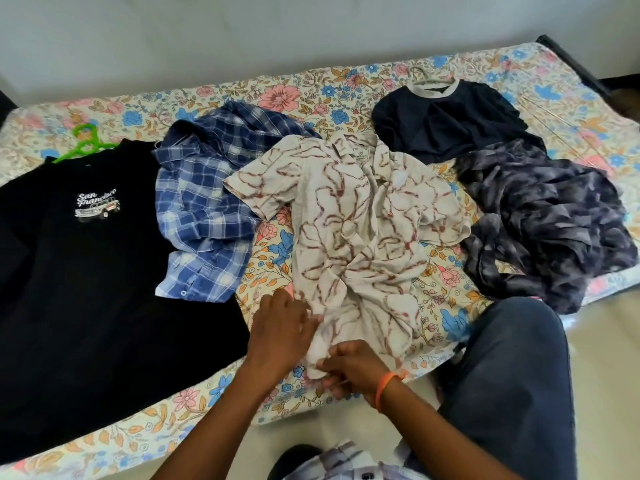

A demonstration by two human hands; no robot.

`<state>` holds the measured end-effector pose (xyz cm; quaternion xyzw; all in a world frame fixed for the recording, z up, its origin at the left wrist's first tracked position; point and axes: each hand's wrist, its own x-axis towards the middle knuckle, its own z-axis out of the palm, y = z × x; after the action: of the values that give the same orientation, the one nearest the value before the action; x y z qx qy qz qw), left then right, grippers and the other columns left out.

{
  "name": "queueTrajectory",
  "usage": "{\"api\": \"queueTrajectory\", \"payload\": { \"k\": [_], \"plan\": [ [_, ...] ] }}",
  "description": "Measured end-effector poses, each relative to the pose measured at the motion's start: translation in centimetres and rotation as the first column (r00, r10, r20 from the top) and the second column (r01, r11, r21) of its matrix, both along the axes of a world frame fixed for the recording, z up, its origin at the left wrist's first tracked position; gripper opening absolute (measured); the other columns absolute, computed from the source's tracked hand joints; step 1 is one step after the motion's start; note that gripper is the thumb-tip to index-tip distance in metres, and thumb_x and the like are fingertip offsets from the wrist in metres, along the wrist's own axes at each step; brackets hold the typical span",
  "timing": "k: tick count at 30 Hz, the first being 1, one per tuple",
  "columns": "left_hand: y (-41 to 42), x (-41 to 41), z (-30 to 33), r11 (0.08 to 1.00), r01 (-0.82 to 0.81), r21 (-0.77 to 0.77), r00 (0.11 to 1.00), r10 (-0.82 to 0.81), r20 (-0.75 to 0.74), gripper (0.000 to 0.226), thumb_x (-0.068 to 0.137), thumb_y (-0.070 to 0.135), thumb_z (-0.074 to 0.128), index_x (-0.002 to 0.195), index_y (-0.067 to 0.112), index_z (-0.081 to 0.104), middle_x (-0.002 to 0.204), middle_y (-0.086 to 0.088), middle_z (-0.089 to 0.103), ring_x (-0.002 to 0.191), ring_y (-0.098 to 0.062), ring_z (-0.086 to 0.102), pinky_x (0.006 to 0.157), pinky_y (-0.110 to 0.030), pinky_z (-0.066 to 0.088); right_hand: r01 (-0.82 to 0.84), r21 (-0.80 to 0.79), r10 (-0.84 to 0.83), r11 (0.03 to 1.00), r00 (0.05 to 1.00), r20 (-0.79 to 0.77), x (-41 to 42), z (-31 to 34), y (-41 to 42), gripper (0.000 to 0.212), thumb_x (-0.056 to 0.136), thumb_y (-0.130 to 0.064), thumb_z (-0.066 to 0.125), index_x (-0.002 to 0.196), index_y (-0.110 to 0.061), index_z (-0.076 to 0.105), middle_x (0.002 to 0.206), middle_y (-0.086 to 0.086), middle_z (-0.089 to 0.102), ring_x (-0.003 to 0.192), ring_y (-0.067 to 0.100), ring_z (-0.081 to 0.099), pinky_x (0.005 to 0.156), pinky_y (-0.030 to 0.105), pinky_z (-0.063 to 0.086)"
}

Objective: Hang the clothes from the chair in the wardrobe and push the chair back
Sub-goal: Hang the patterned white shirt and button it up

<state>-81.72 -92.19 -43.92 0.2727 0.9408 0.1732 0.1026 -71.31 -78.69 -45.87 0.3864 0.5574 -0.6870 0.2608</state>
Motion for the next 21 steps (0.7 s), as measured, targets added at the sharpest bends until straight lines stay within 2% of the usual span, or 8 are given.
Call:
{"api": "queueTrajectory", "payload": {
  "k": [2,5,8,10,14,17,20,21],
  "plan": [
    [0.9,0.8,-1.5,0.993,0.048,-0.113,0.987,-0.064,-0.150,0.029,0.069,0.029,0.079,0.093,0.021,0.064,0.107,-0.006,0.051,0.090,-0.026,0.043,0.069,-0.038,0.042,-0.116,0.116,0.121,0.987,0.992,-0.043,0.2,-0.5,-0.5,0.018,0.086,-0.011,0.073,0.072,-0.005,0.063,0.076,0.024,0.069,0.059,0.025,0.066,0.047,0.029,0.050],
    [1.9,1.2,-2.3,0.959,0.192,-0.207,0.959,-0.228,-0.167,0.048,0.054,0.001,0.078,0.095,0.019,0.062,0.102,-0.005,0.053,0.086,-0.028,0.048,0.065,-0.036,0.034,-0.147,0.461,0.234,0.875,0.963,-0.137,0.1,-1.1,0.4,0.019,0.085,-0.015,0.070,0.076,0.001,0.071,0.074,0.017,0.072,0.059,0.017,0.064,0.060,0.037,0.058],
    [1.6,0.7,-2.7,0.965,0.136,-0.223,0.990,-0.142,-0.008,0.038,0.083,0.004,0.055,0.118,0.019,0.055,0.117,-0.005,0.058,0.103,-0.030,0.056,0.076,-0.038,0.038,-0.034,0.764,0.278,0.644,0.941,-0.193,0.0,-1.6,2.8,0.014,0.086,-0.018,0.069,0.076,-0.010,0.071,0.074,0.002,0.070,0.068,0.012,0.062,0.069,0.033,0.053],
    [0.8,-0.1,-2.9,0.977,0.038,-0.212,0.989,-0.007,0.146,0.031,0.089,0.009,0.042,0.114,0.020,0.057,0.115,-0.004,0.062,0.102,-0.029,0.060,0.082,-0.038,0.045,0.015,0.875,0.305,0.483,0.934,-0.184,0.0,-1.8,4.6,0.006,0.085,-0.020,0.070,0.084,-0.014,0.070,0.084,0.003,0.068,0.079,0.020,0.061,0.073,0.032,0.048],
    [0.1,-1.5,-2.6,0.968,-0.024,-0.248,0.991,0.055,0.118,0.022,0.095,0.022,0.038,0.103,0.017,0.059,0.103,-0.005,0.065,0.094,-0.027,0.062,0.074,-0.034,0.044,0.038,0.999,0.298,0.015,0.954,-0.041,0.4,-1.9,7.0,0.048,0.072,-0.026,0.077,0.116,-0.013,0.061,0.115,0.015,0.056,0.097,0.037,0.053,0.077,0.045,0.048],
    [0.5,-1.2,-2.2,0.987,-0.070,-0.148,0.997,0.071,0.005,0.023,0.098,0.025,0.043,0.109,0.012,0.059,0.105,-0.007,0.061,0.093,-0.027,0.058,0.075,-0.036,0.044,-0.007,1.000,0.222,0.023,0.975,0.001,0.4,-2.5,8.4,0.052,0.071,-0.025,0.075,0.120,-0.012,0.061,0.121,0.016,0.055,0.103,0.040,0.052,0.078,0.048,0.046],
    [2.2,-0.2,-1.5,0.999,0.024,0.024,0.998,-0.023,-0.050,0.016,0.096,0.019,0.050,0.105,0.010,0.060,0.099,-0.007,0.060,0.086,-0.026,0.056,0.071,-0.038,0.047,0.111,0.950,0.195,0.292,0.966,-0.172,0.3,-2.9,9.9,0.007,0.083,-0.015,0.068,0.083,-0.009,0.067,0.080,0.011,0.063,0.077,0.033,0.059,0.061,0.033,0.038],
    [3.0,0.3,-1.2,0.995,0.053,0.084,0.998,-0.052,-0.021,0.013,0.095,0.019,0.051,0.102,0.012,0.060,0.096,-0.005,0.060,0.084,-0.023,0.056,0.070,-0.036,0.047,0.184,0.908,0.131,0.377,0.960,-0.249,0.2,-2.6,10.1,0.022,0.088,-0.017,0.066,0.070,-0.007,0.061,0.065,0.008,0.056,0.064,0.026,0.054,0.056,0.031,0.031]
  ]
}}
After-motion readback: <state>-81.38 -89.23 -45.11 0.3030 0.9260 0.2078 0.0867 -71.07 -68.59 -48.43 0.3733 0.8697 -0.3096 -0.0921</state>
